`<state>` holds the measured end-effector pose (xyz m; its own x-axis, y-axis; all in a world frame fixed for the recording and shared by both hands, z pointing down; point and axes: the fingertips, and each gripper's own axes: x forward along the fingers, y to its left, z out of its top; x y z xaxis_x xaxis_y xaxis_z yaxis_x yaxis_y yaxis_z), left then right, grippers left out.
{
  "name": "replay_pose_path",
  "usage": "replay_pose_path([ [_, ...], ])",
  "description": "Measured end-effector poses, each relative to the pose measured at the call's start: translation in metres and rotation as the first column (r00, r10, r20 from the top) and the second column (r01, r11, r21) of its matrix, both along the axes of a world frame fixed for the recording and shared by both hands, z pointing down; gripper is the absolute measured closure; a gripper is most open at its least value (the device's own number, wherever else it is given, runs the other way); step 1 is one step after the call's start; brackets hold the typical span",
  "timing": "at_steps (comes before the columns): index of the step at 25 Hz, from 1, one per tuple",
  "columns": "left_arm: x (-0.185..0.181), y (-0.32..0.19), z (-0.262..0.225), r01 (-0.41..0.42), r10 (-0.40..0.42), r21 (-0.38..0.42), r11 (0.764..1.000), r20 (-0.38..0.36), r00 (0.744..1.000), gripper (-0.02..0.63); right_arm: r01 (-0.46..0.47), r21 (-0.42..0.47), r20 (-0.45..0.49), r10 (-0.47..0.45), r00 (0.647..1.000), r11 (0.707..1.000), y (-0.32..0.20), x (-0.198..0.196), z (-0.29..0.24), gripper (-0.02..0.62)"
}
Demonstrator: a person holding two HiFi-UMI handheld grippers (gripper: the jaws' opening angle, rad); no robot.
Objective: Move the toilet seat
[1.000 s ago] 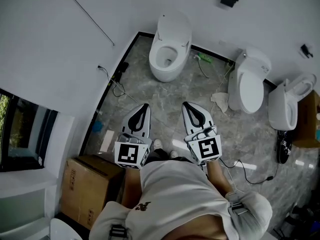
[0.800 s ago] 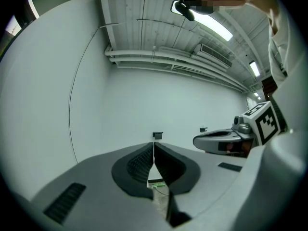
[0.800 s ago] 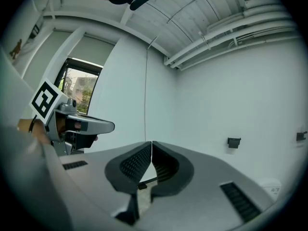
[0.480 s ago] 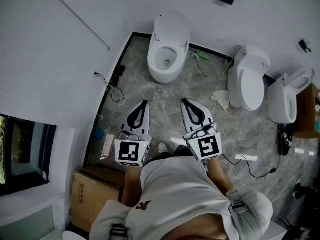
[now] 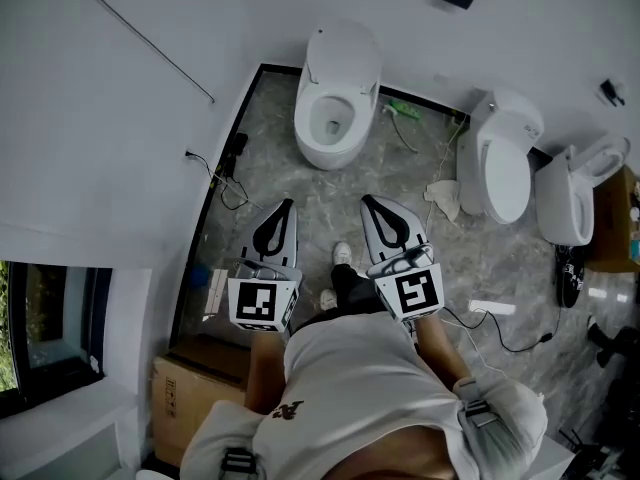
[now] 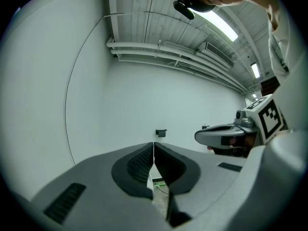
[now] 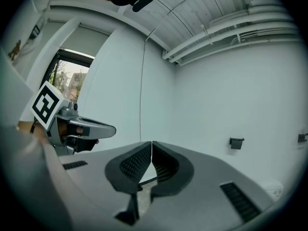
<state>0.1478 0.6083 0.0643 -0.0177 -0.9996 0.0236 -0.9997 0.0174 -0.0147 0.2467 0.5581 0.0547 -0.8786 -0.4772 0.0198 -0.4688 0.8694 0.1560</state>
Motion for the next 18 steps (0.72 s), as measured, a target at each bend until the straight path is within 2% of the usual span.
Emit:
replay_pose_path([
  [5, -0.015, -0.03, 0.0, 0.005, -0.005, 0.0, 1.0, 0.009, 1.0, 0.581, -0.007, -0.011, -0.043, 0.007, 0.999, 1.0, -0.034, -0.014, 0.007, 0.574],
  [11, -0.04, -0.075, 0.004, 0.023, -0.023, -0.012, 1.0, 0.003, 1.0, 0.581, 0.027, -0.011, 0.011, -0.027, 1.0, 1.0, -0.081, -0.043, 0.003, 0.574],
  [18, -0.058, -0.127, 0.001, 0.038, -0.038, -0.01, 0.999, 0.001, 0.999, 0.581, 0.038, -0.009, -0.02, -0.038, 0.999, 0.999, -0.134, -0.059, 0.009, 0.574],
])
